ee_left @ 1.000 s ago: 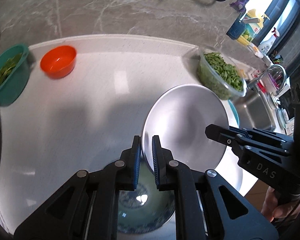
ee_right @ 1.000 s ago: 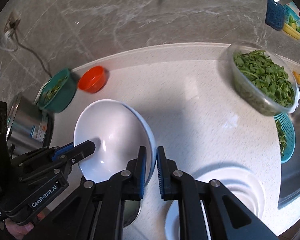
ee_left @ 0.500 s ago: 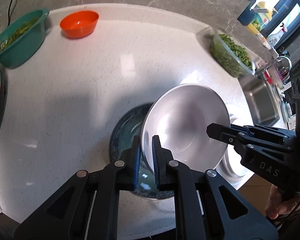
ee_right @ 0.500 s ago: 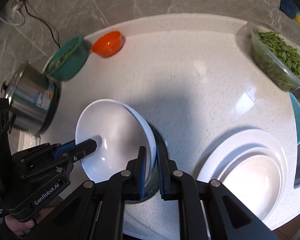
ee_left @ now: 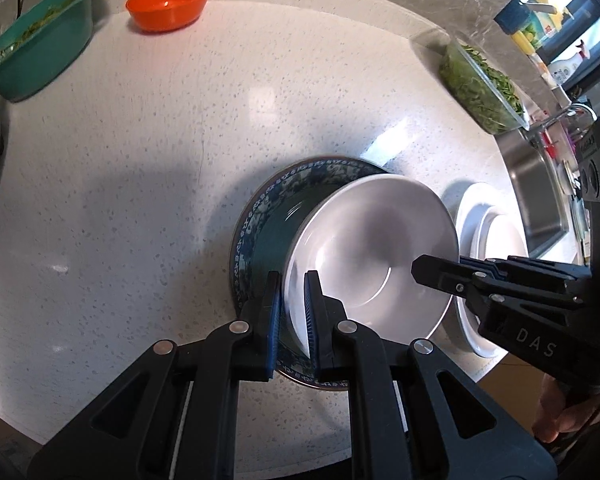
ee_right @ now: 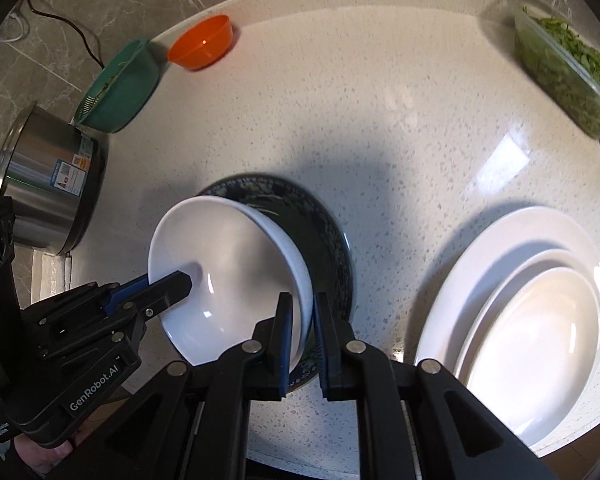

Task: Organize plates and bowls
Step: 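Carry the small white bowl into the patterned bowl, open both grippers, then move both grippers to the orange bowl and close on its rim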

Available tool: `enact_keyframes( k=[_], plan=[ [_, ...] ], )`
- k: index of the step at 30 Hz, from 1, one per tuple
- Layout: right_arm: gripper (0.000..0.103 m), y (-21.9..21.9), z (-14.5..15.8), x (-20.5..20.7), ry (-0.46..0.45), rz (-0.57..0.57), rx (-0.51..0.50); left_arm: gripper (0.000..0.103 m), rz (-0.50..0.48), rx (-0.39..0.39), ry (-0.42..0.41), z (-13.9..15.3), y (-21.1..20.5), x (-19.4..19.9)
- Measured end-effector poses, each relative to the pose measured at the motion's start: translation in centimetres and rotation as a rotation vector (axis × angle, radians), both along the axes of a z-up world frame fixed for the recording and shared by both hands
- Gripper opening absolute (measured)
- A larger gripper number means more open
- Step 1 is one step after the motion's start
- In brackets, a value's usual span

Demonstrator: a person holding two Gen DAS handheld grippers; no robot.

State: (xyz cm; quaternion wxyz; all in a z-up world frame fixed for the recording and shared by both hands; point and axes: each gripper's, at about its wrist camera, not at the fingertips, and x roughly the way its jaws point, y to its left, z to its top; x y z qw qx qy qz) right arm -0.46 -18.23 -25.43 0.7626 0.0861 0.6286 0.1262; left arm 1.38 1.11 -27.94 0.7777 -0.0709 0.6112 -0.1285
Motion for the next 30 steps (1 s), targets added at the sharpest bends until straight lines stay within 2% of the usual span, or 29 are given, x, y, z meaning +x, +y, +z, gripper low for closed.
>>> enact_keyframes(
  k=[6,16,22,24,26,30],
  plan=[
    [0.013,-0.2,-1.4,0.4,0.036,-0.009,0.015,0.01,0.015,0.005,0.018,-1.3,0.0,0.5],
    [0.015,-0.6,-1.4,1.4,0.039,-0.015,0.032,0.011,0.044,-0.011,0.055,-2.0,-0.1,1.4],
    [0.016,-1.2,-1.0,1.6,0.066,-0.019,0.057,0.011,0.068,-0.019,0.04,0.2,1.1,1.5],
    [0.02,-1.5,0.0,1.6,0.048,-0.011,0.05,0.012,0.079,-0.018,0.017,1.3,1.9,1.8],
    [0.031,-2.1,0.8,1.7,0.027,-0.018,0.042,0.012,0.098,-0.014,0.001,2.3,2.6,2.3],
    [0.033,-2.9,2.7,3.3,-0.019,-0.03,0.02,0.012,0.131,-0.01,-0.027,3.9,4.1,4.1]
  ],
)
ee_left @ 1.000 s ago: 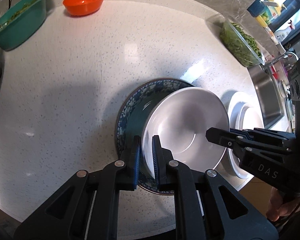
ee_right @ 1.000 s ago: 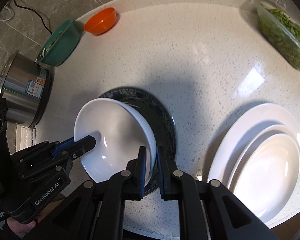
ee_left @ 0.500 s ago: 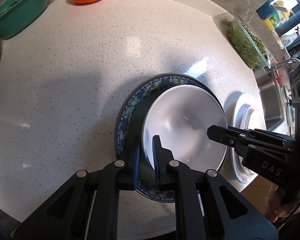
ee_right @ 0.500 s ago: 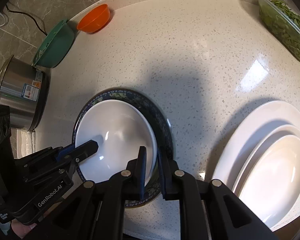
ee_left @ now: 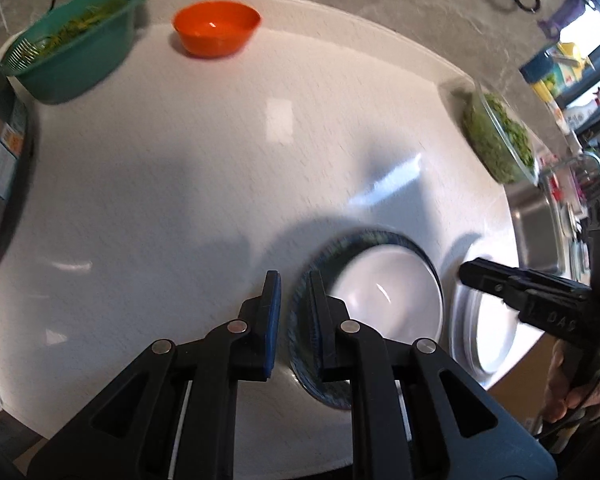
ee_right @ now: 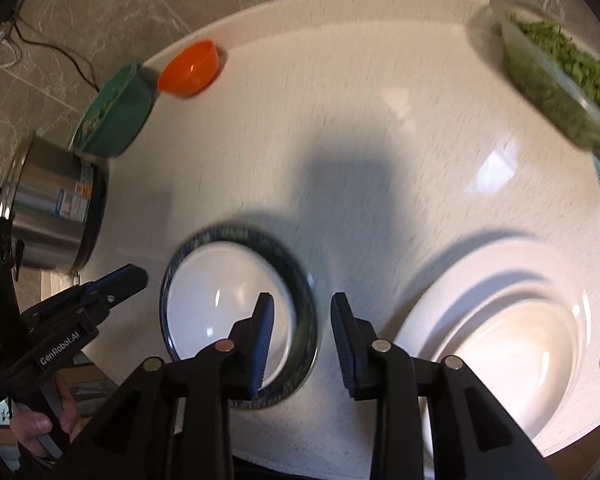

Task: Organize plates and bowls
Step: 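Move both grippers to the orange bowl and close on its rim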

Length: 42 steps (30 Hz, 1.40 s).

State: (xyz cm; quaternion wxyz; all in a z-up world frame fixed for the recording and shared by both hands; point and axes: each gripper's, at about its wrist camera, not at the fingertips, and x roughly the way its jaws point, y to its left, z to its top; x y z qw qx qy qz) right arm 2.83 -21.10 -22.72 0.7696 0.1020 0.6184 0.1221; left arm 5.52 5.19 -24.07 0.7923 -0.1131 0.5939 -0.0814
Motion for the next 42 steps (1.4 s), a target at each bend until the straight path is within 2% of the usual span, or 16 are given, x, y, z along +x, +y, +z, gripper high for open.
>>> enact_keyframes(
  k=[3,5,7,10,12,13,16,19,22,27,32,34,36,39,41,42],
  plan=[
    [0.036,0.1,0.8,1.9,-0.019,-0.011,-0.007,0.012,0.031,0.008,-0.013,0.6,1.5,2.1],
    [0.044,0.5,1.3,3.5,-0.028,-0.014,-0.007,0.012,0.065,0.017,-0.021,1.0,3.1,3.9],
    [0.047,1.3,1.8,5.4,-0.046,-0.01,0.004,0.013,0.096,0.015,-0.033,1.4,4.1,5.7],
    [0.051,2.8,2.3,8.4,-0.052,0.0,0.036,0.031,0.137,0.016,-0.063,1.8,5.7,9.2],
    [0.051,4.1,2.5,10.8,-0.048,-0.001,0.075,0.056,0.164,-0.007,-0.079,1.8,7.1,11.2],
    [0.05,4.9,2.6,11.9,-0.048,0.001,0.088,0.057,0.175,-0.017,-0.084,1.8,7.6,12.2],
    [0.051,7.3,2.5,15.7,-0.048,0.02,0.123,0.057,0.198,-0.003,-0.091,1.6,9.1,16.2],
    [0.05,9.6,1.8,19.4,-0.048,0.038,0.107,0.057,0.231,0.004,-0.093,1.1,10.6,20.2],
    [0.05,10.9,0.3,22.5,-0.026,0.04,0.127,0.057,0.257,0.012,-0.06,-0.4,12.0,23.5],
    [0.047,12.6,-2.5,26.7,0.01,0.023,0.164,0.057,0.308,-0.051,-0.023,-3.2,14.2,26.5],
    [0.047,13.9,-4.5,29.1,0.029,0.033,0.16,0.057,0.341,-0.055,-0.006,-5.2,14.9,29.7],
    [0.046,14.1,-5.2,29.7,0.034,0.032,0.151,0.054,0.343,-0.046,-0.005,-5.9,15.0,30.8],
    [0.045,14.5,-5.7,30.2,0.035,0.034,0.144,0.037,0.339,-0.042,0.004,-6.4,15.0,31.7],
    [0.039,14.6,-6.2,30.6,0.034,0.035,0.148,0.03,0.349,-0.052,0.022,-7.0,14.9,32.5],
    [0.023,14.9,-6.5,30.8,0.033,0.037,0.145,0.024,0.352,-0.072,0.019,-7.1,14.7,33.0],
    [0.02,15.1,-6.5,30.9,0.035,0.045,0.155,0.02,0.352,-0.083,0.016,-7.1,14.5,33.3]
  ],
)
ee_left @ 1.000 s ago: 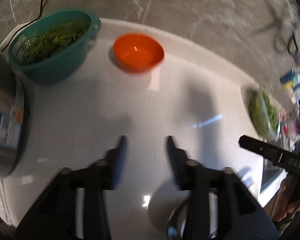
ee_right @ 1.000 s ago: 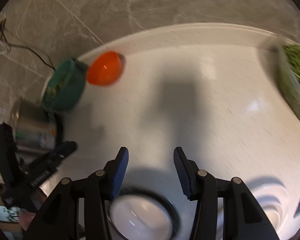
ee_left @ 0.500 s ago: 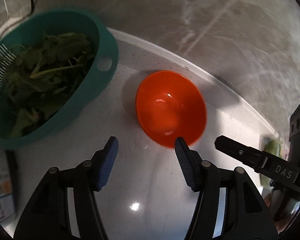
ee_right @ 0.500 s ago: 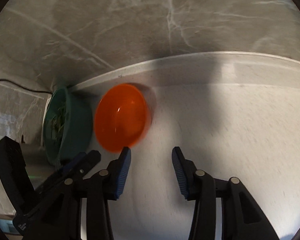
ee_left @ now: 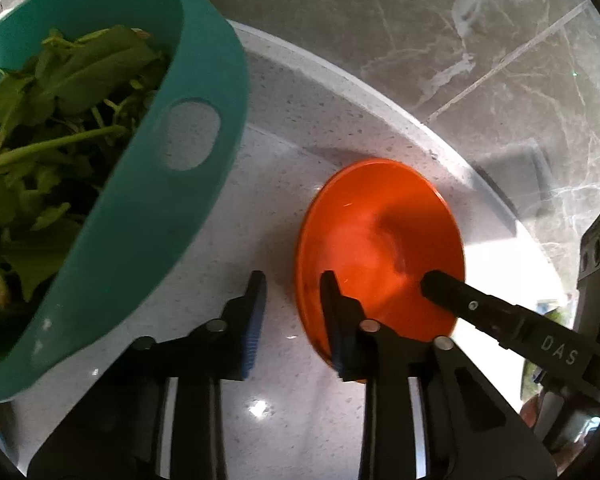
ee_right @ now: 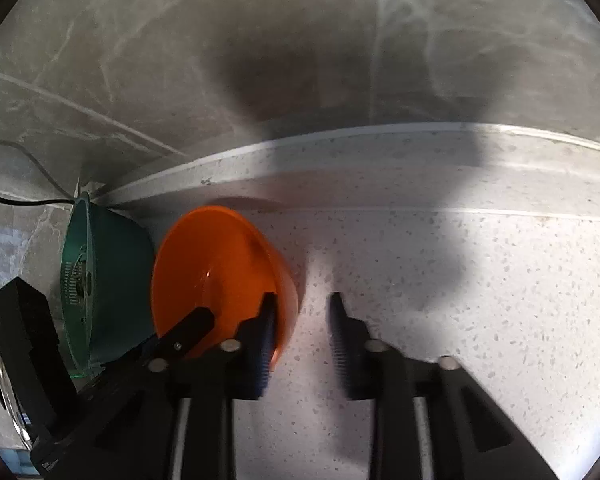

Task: Organize plates and bowls
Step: 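Move both grippers to the orange bowl and close on its rim, then carry the orange bowl into the white bowl, open both grippers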

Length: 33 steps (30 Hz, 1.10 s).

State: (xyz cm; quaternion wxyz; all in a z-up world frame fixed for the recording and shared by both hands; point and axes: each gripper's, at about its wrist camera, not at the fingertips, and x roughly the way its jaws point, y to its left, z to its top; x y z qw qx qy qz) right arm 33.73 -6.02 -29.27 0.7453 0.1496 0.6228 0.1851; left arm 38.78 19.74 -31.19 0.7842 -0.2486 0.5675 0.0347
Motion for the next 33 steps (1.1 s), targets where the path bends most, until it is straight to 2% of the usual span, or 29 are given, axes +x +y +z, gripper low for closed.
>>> enact_keyframes(
  k=[3,5,9,18,24,33],
  plan=[
    [0.014,0.5,0.2,0.1,-0.005,0.011,0.004,0.013,-0.009,0.005,-0.02,0.2,-0.9,0.3],
    [0.012,0.6,0.4,0.0,-0.009,0.013,-0.006,0.013,-0.016,0.026,-0.029,0.6,-1.5,0.4],
    [0.012,0.4,0.8,-0.3,-0.019,0.012,-0.024,0.013,-0.02,0.008,-0.037,1.2,-2.6,-0.1],
    [0.012,-1.0,4.5,-3.1,-0.073,0.017,-0.027,0.013,-0.062,0.046,-0.102,6.3,-5.6,-1.6],
    [0.012,-2.6,8.4,-6.4,-0.136,0.004,-0.037,0.013,-0.077,0.033,-0.151,9.4,-7.5,-6.0],
    [0.012,-4.2,11.4,-11.6,-0.166,-0.013,-0.039,0.013,-0.105,0.026,-0.183,13.2,-13.0,-13.6]
  ],
)
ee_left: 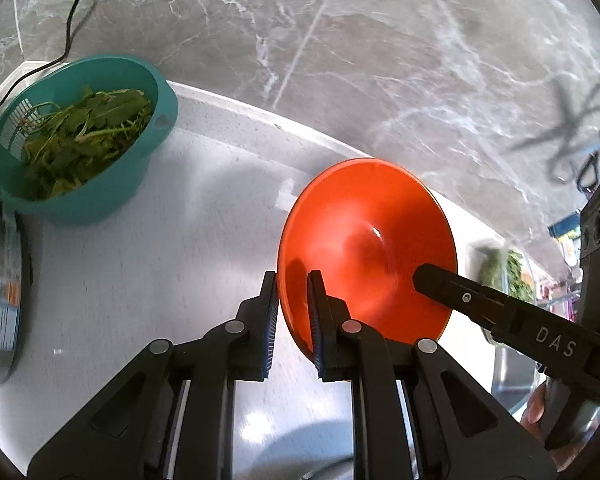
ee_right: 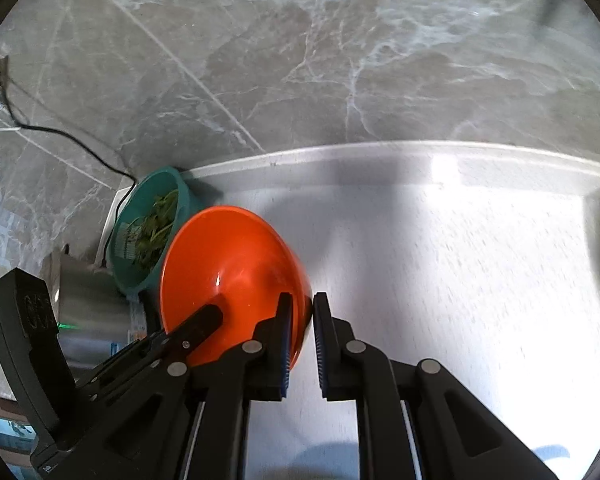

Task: Organize plates and bowls
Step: 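Carry the orange bowl into the white bowl, open both grippers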

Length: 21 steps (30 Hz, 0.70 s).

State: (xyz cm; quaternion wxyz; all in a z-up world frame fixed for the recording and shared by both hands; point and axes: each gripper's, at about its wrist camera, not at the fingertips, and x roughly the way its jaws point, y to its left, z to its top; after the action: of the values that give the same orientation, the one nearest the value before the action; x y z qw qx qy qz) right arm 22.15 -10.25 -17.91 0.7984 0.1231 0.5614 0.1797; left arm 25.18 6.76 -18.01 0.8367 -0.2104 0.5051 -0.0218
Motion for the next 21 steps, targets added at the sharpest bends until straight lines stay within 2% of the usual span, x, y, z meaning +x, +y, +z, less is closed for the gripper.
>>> enact_keyframes(
  k=[2,5,11,13,21],
  plan=[
    [0.012,-0.7,0.3,-1.4,0.005,-0.005,0.008,0.013,-0.01,-0.006,-0.003,0.0,-0.8,-1.5],
    [0.012,-1.5,0.6,-3.5,0.008,-0.008,0.011,0.013,-0.026,-0.008,-0.007,0.9,0.2,-4.3],
    [0.012,-3.0,1.1,-8.1,0.03,-0.016,0.008,0.013,-0.067,-0.003,-0.015,1.7,0.3,-11.9],
    [0.012,-3.4,1.0,-9.4,0.037,-0.019,0.009,0.013,-0.078,-0.003,-0.015,1.3,-0.2,-12.2],
    [0.013,-6.0,-0.1,-15.1,0.071,-0.054,0.022,0.013,-0.154,0.026,0.024,-0.1,-2.8,-17.5]
  ],
)
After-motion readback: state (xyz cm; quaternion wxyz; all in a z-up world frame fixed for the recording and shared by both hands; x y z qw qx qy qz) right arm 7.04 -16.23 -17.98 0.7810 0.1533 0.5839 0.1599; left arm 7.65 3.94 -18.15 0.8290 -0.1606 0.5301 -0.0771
